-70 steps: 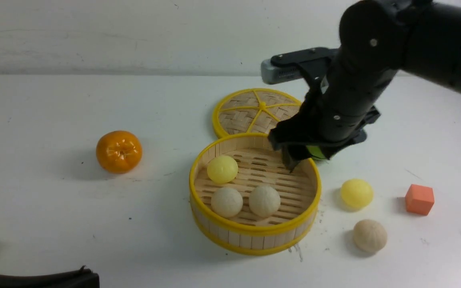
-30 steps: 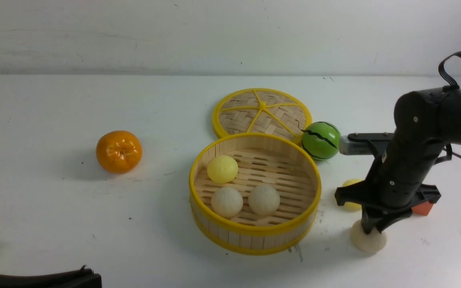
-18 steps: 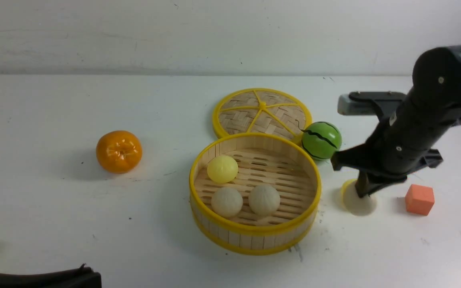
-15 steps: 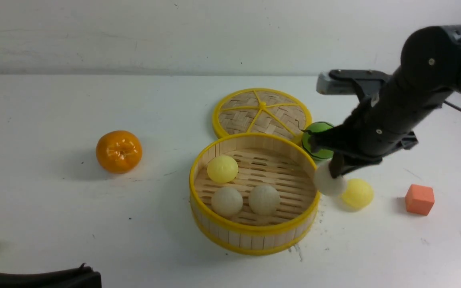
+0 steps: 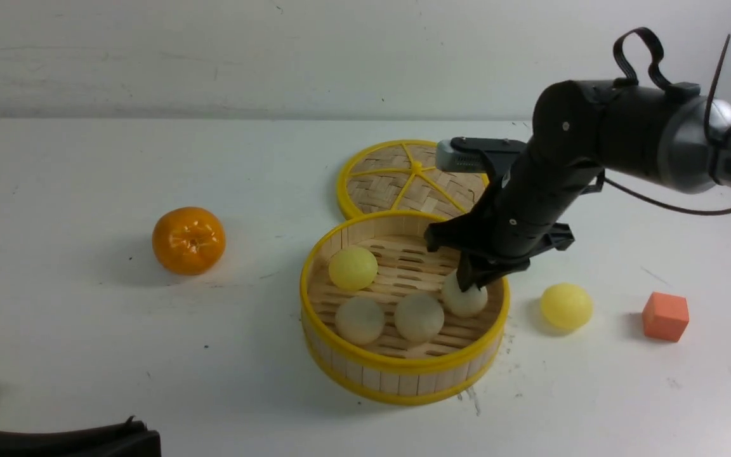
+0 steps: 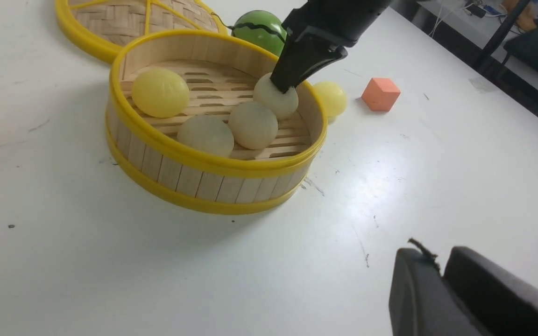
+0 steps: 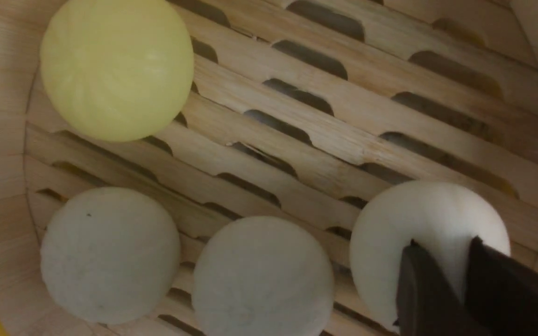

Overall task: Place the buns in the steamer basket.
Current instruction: Use the right arm to put the steamed stuffed bun into the steamer, then use the right arm to grab a steamed stuffed bun

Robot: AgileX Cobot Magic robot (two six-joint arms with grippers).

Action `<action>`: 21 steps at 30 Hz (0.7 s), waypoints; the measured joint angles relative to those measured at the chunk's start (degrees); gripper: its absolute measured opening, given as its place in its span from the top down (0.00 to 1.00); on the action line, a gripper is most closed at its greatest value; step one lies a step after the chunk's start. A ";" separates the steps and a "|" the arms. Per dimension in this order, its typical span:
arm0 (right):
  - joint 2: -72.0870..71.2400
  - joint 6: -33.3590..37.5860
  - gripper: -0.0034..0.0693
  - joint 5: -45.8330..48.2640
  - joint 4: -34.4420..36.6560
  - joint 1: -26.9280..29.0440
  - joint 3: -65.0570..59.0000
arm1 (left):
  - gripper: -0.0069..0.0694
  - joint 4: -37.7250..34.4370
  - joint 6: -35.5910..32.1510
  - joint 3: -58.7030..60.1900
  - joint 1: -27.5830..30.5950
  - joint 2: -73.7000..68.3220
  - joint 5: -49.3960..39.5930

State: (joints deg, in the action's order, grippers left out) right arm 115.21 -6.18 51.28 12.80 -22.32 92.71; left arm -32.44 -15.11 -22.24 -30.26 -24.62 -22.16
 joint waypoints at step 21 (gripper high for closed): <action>-7.12 -2.40 0.41 11.43 -12.80 7.63 -0.62 | 0.79 1.81 0.00 0.00 0.00 0.00 0.00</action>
State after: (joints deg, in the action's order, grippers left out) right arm 108.09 -8.58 62.70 0.00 -14.69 92.09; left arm -30.63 -15.11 -22.24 -30.26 -24.62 -22.16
